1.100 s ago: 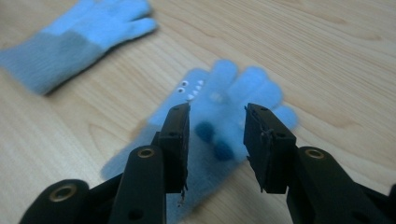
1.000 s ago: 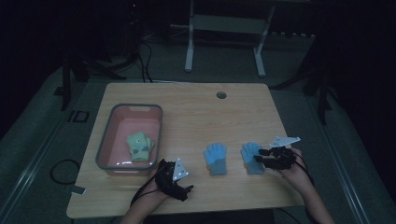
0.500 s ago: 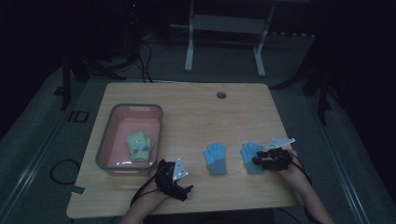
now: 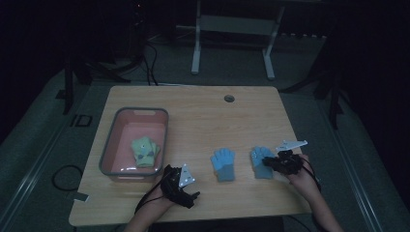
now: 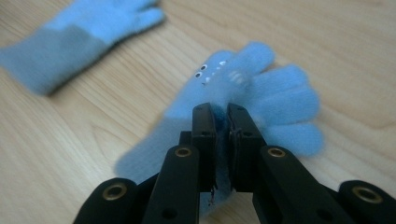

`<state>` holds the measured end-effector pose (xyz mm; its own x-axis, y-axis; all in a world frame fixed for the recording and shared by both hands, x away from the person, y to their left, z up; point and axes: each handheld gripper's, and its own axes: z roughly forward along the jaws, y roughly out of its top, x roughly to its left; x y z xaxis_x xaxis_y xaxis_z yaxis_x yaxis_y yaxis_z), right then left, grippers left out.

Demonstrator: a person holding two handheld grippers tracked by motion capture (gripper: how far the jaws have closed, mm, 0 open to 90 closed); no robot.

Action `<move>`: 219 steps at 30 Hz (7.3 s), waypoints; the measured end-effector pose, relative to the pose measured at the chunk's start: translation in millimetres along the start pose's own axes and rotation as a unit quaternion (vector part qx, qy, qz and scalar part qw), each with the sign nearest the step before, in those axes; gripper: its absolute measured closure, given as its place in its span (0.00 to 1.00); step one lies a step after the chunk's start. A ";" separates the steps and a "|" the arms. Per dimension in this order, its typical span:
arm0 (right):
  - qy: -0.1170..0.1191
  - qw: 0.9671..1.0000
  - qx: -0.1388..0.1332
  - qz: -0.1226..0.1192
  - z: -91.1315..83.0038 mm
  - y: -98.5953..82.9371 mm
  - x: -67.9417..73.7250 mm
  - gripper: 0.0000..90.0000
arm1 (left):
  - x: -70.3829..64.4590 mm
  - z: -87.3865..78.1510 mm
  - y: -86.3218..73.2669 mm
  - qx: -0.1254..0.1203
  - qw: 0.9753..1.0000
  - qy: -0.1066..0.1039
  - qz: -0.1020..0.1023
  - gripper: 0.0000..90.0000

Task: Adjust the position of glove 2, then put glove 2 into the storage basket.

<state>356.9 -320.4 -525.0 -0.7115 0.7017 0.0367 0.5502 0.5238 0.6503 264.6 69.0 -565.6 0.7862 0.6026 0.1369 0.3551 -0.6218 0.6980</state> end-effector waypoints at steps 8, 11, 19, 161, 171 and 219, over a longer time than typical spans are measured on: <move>0.018 0.999 -0.033 -0.013 -15.8 24.7 17.4 0.93 | -0.1 -0.2 0.3 -0.002 1.000 -0.001 -0.001 0.03; 0.037 0.998 -0.046 -0.019 -18.0 39.5 29.1 0.93 | -0.4 0.0 0.1 -0.001 1.000 -0.002 0.000 0.03; 0.073 0.995 -0.061 -0.034 -6.6 64.8 56.7 0.92 | -0.5 -0.3 0.6 -0.004 1.000 -0.002 0.005 0.03; 0.149 0.986 -0.070 -0.034 40.2 169.6 96.1 0.94 | 15.6 -43.7 117.9 0.005 0.983 0.013 0.185 0.84; 0.154 0.983 -0.079 -0.056 39.2 200.9 116.5 0.94 | 32.7 -69.3 110.7 0.004 0.985 0.032 0.172 0.84; 0.228 0.966 -0.030 -0.116 146.7 285.0 231.5 0.93 | 99.6 -128.0 -6.6 0.060 0.992 0.088 0.066 0.84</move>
<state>413.1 62.2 -442.5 -0.9389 0.2752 0.2068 0.3360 0.6027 0.7238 275.9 197.2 -466.6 0.7326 0.5835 0.3503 0.3204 -0.7498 0.5789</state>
